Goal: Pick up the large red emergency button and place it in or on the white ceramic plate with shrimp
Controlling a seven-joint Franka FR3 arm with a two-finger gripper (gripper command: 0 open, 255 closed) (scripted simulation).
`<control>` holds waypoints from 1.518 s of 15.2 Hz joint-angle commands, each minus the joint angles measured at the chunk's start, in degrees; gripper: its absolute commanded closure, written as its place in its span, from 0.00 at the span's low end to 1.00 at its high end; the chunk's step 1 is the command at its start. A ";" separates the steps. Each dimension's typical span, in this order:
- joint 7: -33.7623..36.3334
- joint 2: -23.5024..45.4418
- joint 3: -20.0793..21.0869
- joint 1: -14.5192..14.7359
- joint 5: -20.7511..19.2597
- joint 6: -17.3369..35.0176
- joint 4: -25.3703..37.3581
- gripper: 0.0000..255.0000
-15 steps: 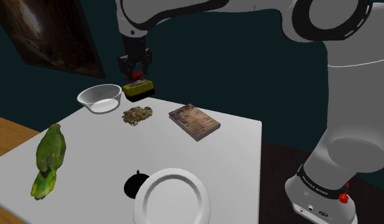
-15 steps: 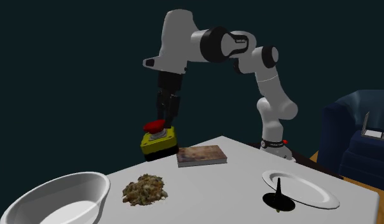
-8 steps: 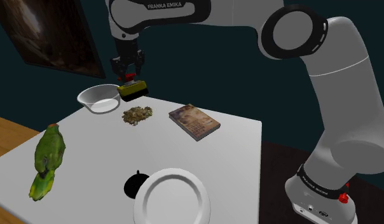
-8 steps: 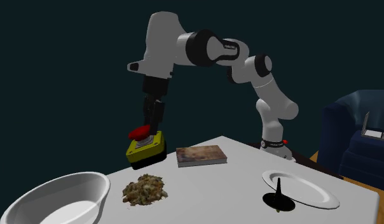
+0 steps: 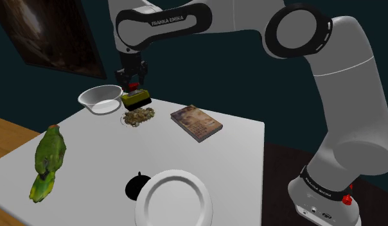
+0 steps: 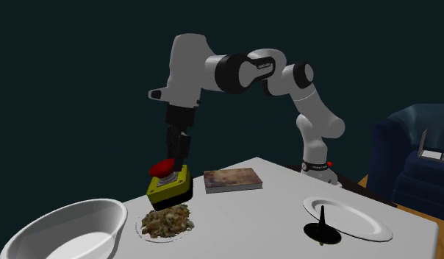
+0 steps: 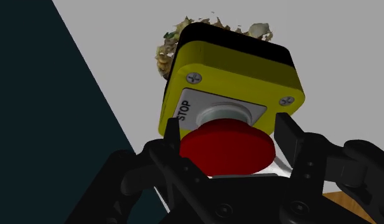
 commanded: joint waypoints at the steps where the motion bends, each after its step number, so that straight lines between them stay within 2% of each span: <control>1: 0.26 -0.09 -0.04 -0.27 -0.10 1.61 -1.64 1.00; 7: 1.10 0.47 -0.37 -0.79 -0.68 6.41 -6.05 1.00; 15: 1.10 0.48 -0.36 -0.80 -0.69 6.41 -6.05 1.00; 16: 1.12 0.52 -0.36 -0.77 -0.70 6.39 -5.98 0.00; 21: 1.10 0.48 -0.36 -0.80 -0.69 6.41 -6.05 0.00; 23: 0.70 -1.14 0.09 -0.89 -0.02 3.70 -4.86 0.00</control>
